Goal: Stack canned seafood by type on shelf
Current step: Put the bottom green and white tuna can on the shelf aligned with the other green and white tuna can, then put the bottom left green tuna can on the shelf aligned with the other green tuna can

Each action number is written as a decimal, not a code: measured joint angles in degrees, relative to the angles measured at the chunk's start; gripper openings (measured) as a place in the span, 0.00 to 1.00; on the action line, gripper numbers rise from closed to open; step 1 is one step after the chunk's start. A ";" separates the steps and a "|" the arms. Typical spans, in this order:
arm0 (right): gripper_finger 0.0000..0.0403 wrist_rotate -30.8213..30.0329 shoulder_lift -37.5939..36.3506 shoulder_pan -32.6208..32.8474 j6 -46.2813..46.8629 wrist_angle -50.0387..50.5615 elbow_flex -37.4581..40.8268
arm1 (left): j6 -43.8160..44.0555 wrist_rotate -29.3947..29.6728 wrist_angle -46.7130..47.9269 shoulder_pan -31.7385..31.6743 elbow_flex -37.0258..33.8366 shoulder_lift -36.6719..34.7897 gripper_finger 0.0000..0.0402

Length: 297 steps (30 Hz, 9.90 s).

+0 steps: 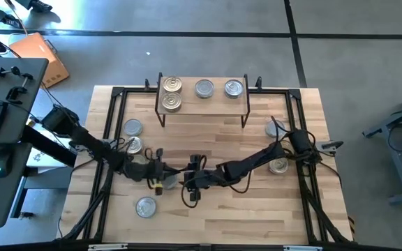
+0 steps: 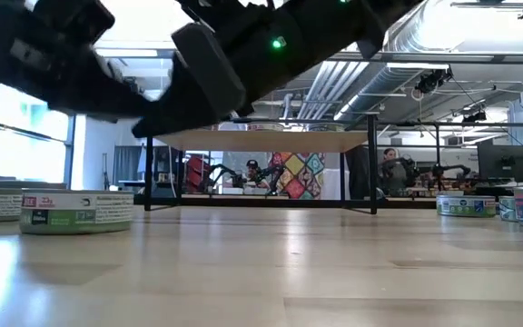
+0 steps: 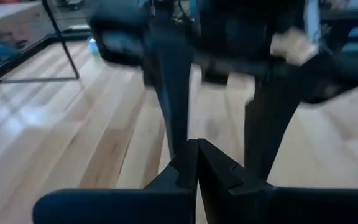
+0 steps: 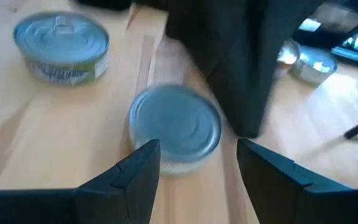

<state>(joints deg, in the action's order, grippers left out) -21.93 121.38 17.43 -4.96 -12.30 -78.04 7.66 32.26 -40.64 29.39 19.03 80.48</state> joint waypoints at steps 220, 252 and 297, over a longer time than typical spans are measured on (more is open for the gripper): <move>0.58 -9.69 -31.41 -18.91 -11.15 39.89 0.10 | 20.19 -1.69 21.55 -7.54 -9.30 -7.66 0.00; 0.37 21.21 -50.34 -4.90 41.61 63.29 28.29 | 19.71 -1.65 20.88 -7.45 -9.29 -7.66 0.00; 0.00 -3.35 -52.76 -12.33 58.52 88.62 28.30 | 19.10 -1.47 19.78 -5.97 -9.29 -7.66 0.00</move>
<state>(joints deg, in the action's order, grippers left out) -25.28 68.62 5.10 53.56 76.31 -49.74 26.76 30.78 -20.86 23.42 9.74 72.82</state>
